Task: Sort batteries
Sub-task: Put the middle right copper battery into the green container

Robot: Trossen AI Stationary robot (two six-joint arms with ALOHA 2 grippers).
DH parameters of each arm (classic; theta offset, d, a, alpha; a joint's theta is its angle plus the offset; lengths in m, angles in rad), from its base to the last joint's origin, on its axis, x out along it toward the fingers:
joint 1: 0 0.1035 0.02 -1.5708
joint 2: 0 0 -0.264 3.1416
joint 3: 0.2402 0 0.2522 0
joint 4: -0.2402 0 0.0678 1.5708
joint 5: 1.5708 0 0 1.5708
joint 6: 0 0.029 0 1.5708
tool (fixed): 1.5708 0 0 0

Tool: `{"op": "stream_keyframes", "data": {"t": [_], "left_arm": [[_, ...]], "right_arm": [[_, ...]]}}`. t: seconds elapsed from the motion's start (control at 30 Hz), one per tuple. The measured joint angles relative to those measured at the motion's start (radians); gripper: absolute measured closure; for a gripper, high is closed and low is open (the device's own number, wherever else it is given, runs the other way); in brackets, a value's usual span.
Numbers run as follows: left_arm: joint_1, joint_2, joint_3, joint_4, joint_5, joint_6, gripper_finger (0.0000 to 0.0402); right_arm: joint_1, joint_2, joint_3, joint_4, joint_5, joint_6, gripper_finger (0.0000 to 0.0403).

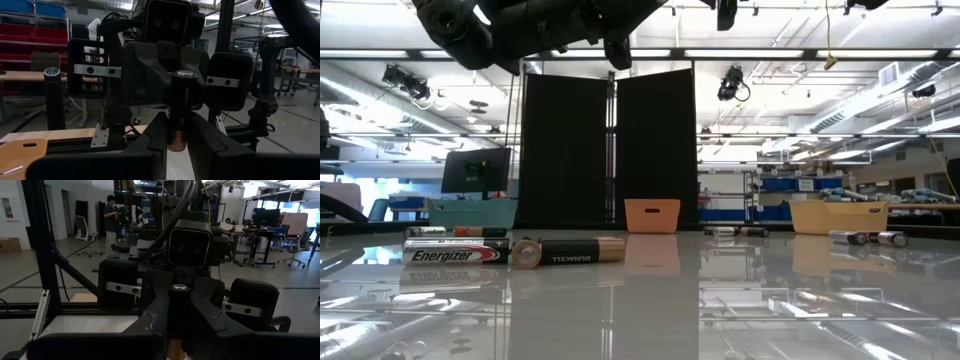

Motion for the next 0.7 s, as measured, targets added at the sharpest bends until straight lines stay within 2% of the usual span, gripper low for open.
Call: {"op": "stream_keyframes", "data": {"t": [0.27, 0.4, 0.53, 0.7], "left_arm": [[0.029, -0.063, 0.000, -0.111, -0.003, -0.008, 0.0348], [0.049, -0.143, 0.000, -0.252, 0.000, 0.038, 0.0348], [0.078, -0.251, 0.000, -0.476, -0.069, 0.072, 0.0348], [0.129, -0.403, 0.000, -0.827, -0.203, 0.073, 0.0348]], "right_arm": [[-0.002, -0.039, 0.000, -0.007, 0.157, -0.036, 0.0223], [-0.004, -0.104, 0.000, -0.043, 0.173, -0.056, 0.0183], [0.003, -0.174, 0.001, -0.155, 0.172, -0.052, 0.0179], [0.003, -0.201, 0.001, -0.323, 0.196, 0.015, 0.0238]]}}
